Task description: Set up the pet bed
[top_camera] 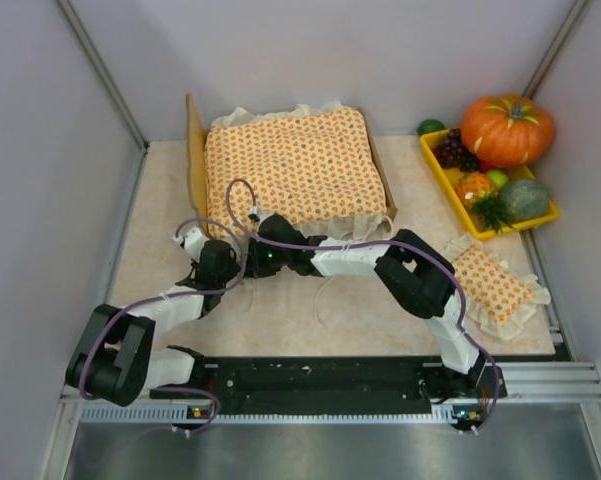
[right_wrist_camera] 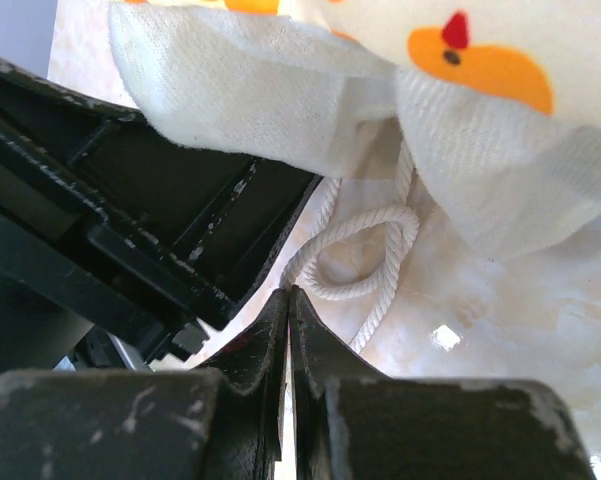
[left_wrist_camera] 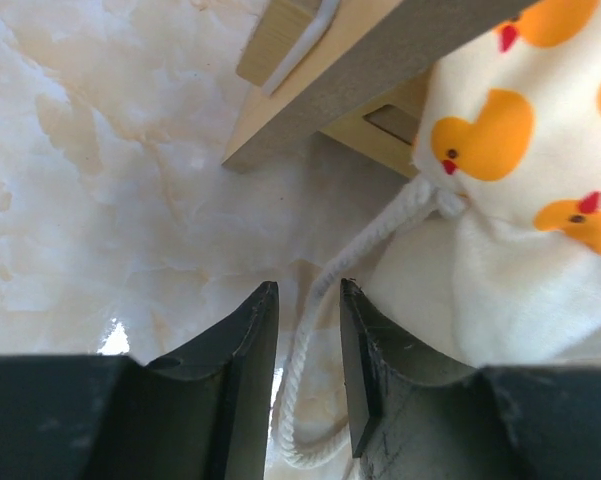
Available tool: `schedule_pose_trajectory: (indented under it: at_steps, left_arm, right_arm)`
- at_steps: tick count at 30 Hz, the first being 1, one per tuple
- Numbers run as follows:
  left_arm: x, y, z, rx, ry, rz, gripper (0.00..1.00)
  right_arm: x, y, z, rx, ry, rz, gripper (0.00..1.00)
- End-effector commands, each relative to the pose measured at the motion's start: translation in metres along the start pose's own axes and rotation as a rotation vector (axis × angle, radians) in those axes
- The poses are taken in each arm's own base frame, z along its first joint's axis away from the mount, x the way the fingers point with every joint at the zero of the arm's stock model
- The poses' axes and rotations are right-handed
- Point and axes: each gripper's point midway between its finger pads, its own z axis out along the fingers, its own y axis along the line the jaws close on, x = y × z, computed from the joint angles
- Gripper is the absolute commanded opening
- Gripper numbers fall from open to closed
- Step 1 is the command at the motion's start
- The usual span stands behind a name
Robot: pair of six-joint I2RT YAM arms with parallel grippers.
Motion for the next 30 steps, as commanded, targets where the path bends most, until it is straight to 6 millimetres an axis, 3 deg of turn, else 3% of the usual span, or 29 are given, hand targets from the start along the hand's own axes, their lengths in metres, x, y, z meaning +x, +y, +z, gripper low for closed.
schedule_pose_trajectory:
  at_steps: [1,7,13,24,30]
  left_arm:
    - [-0.006,-0.003,0.006,-0.006,-0.045,-0.033,0.31]
    - [-0.007,-0.002,0.008,-0.037,-0.053,-0.033,0.23]
    - [-0.007,-0.002,0.002,-0.043,-0.042,-0.019,0.0]
    - [0.006,0.009,-0.03,0.022,0.003,-0.05,0.0]
    - [0.007,0.009,-0.039,0.047,0.016,-0.057,0.0]
  right_arm:
    - [-0.025,0.023,-0.011,-0.066,-0.059,-0.012,0.0]
    - [-0.026,0.026,-0.011,-0.072,-0.062,-0.016,0.0]
    - [-0.03,0.026,-0.011,-0.07,-0.066,-0.016,0.0]
    - [-0.059,0.027,0.0,-0.06,-0.092,0.035,0.0]
    - [-0.054,0.02,0.011,-0.038,-0.07,0.065,0.0]
